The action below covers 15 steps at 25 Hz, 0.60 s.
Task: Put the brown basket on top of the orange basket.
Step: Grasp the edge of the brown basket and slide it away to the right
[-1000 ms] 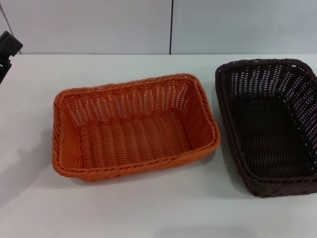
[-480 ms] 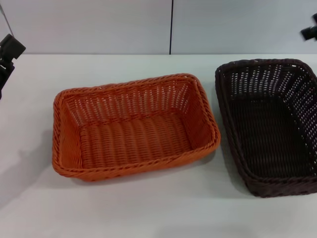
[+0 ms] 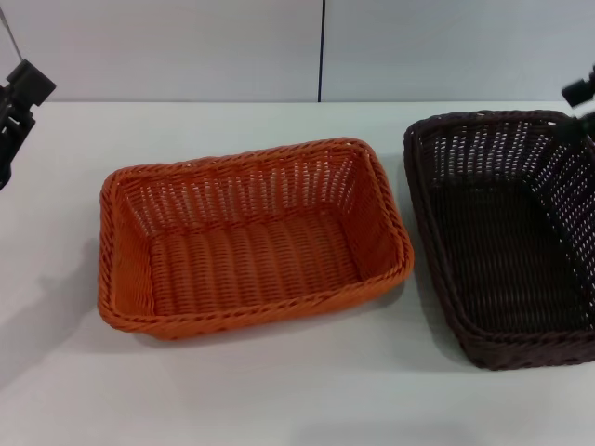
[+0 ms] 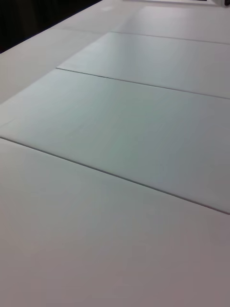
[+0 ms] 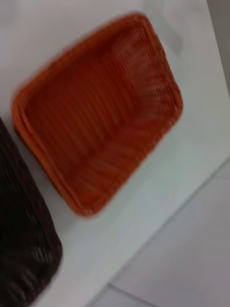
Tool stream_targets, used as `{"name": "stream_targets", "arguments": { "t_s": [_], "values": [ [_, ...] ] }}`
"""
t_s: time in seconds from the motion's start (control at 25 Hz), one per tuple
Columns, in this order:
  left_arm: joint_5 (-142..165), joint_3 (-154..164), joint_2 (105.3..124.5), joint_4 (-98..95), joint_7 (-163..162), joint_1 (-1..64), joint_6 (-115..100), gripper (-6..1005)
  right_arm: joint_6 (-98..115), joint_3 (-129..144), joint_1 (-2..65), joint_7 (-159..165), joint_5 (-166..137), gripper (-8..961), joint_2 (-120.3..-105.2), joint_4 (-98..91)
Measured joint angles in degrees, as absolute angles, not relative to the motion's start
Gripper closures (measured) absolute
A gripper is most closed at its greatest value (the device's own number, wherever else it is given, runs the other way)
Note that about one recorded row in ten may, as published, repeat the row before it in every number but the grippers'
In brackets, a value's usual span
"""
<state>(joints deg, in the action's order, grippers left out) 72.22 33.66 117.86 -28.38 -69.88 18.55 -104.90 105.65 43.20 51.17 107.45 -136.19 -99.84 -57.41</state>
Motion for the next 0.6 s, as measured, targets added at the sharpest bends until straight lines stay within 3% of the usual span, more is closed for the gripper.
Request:
{"name": "stream_targets", "arguments": {
  "t_s": [0.28, 0.48, 0.6],
  "values": [
    [72.5, 33.7, 117.89, -28.2, -69.9, 18.9, -104.0, 877, 113.7, 47.0, 50.5, 107.4, -136.5, 368, -100.76, -59.5],
    [72.5, 33.7, 117.93, -28.2, -69.9, 18.8, -103.4, 877, 115.5, 47.9, 49.7, 107.7, -140.0, 368, -102.90, -61.9],
    [72.6, 34.0, 117.95, -28.2, -69.9, 18.9, -103.2, 876, 115.9, 48.7, 49.4, 107.7, -144.0, 368, -105.03, -63.3]
  ]
}}
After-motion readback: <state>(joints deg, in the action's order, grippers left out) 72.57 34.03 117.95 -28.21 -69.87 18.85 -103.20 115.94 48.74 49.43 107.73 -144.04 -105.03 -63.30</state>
